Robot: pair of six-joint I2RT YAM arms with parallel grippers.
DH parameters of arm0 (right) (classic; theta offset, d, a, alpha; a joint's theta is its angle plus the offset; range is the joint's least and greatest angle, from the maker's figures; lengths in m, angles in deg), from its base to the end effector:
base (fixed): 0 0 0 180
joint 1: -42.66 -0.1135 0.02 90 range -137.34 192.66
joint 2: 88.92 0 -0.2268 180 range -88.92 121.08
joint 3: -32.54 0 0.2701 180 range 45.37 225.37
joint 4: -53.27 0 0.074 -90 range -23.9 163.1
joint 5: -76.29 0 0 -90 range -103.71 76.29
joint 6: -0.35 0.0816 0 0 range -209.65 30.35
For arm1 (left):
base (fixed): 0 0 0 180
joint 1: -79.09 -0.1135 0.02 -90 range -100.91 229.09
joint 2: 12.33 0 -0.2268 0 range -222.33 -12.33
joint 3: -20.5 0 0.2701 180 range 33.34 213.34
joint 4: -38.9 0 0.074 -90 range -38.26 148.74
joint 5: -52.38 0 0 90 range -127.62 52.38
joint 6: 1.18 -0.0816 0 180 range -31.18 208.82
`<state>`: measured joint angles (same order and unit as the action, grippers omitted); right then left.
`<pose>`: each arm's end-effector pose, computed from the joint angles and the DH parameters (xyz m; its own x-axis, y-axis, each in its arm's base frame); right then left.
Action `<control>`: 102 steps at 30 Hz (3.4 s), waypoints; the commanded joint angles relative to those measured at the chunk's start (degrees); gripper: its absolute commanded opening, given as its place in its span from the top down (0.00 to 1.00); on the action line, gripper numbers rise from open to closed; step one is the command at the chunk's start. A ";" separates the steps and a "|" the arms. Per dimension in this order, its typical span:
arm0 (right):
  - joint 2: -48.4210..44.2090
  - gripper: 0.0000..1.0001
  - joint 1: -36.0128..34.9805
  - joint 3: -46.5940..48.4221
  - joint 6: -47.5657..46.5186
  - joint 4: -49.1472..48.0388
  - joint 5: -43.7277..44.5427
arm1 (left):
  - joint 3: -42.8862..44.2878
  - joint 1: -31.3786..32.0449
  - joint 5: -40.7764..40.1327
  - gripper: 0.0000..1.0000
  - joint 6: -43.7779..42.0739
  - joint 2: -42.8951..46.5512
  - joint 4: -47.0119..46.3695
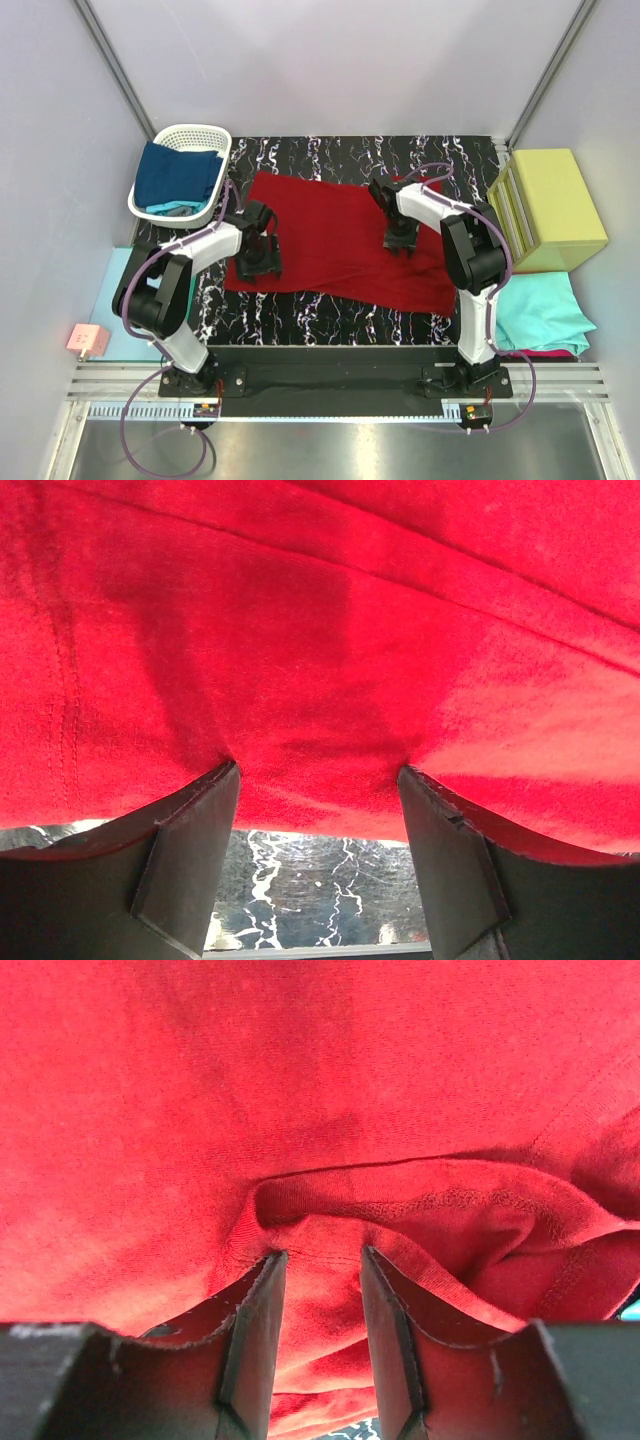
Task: Fold and stack the t-shirts
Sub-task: Fold the flattened tshirt in 1/3 of the way
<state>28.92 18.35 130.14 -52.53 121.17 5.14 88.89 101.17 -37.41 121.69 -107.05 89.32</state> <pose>0.3610 0.1342 0.0695 -0.9556 0.1950 -0.2208 0.2467 0.9394 -0.2379 0.2931 -0.1192 0.0683 -0.9620 -0.1954 -0.1906 -0.1732 0.9766 -0.1274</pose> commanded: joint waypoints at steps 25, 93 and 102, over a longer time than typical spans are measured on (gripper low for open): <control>8.79 0.44 11.92 40.71 -0.56 -6.39 -5.05 | 50.87 -8.55 4.89 0.25 -4.65 -20.84 1.00; 4.87 0.44 9.82 20.97 -5.13 -22.90 -8.48 | 75.79 -14.97 0.24 0.37 -7.81 -47.78 4.26; -8.14 0.45 2.08 3.75 -1.46 -23.87 -4.70 | 41.46 -6.46 -5.57 0.34 -5.54 -17.57 -6.63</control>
<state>29.55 24.49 139.54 -56.53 98.57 -2.31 142.22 89.28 -39.09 114.25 -142.13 90.26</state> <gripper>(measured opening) 0.558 0.671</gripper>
